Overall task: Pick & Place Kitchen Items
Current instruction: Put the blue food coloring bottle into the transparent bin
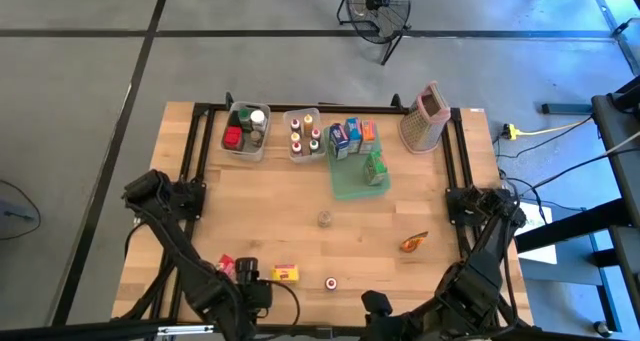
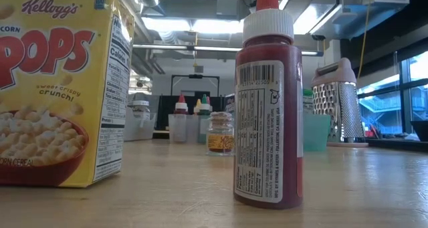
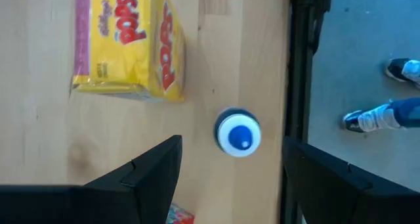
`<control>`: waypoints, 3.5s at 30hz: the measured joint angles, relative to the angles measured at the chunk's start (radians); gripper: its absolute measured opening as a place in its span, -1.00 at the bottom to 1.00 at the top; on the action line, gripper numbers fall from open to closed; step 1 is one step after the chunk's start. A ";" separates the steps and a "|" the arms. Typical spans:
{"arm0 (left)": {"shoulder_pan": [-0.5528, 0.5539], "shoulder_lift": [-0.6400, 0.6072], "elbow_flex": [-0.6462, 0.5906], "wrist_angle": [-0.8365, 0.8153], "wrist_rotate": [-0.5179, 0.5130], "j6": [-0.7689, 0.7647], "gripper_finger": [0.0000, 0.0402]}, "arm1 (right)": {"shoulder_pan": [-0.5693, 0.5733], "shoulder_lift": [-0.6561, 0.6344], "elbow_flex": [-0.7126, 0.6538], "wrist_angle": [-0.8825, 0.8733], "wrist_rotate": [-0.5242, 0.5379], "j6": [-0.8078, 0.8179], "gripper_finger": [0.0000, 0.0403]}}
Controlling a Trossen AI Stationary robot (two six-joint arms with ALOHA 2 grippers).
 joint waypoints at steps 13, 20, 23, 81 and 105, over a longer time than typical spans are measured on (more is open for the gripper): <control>-0.006 0.009 0.000 0.005 -0.001 0.000 0.28 | 0.000 0.000 0.000 0.001 0.000 0.009 0.24; -0.006 0.042 0.000 0.021 -0.002 0.016 0.28 | 0.000 0.000 0.000 0.008 0.000 0.010 0.24; -0.006 0.058 0.000 0.031 -0.002 0.025 0.28 | 0.000 0.000 0.000 0.008 0.000 0.010 0.24; -0.016 0.150 -0.001 0.069 -0.014 0.071 0.12 | -0.001 0.000 0.000 0.028 -0.010 0.036 0.24; -0.007 0.140 -0.054 0.107 0.014 0.019 -0.22 | -0.002 0.000 0.000 0.027 -0.009 0.036 0.24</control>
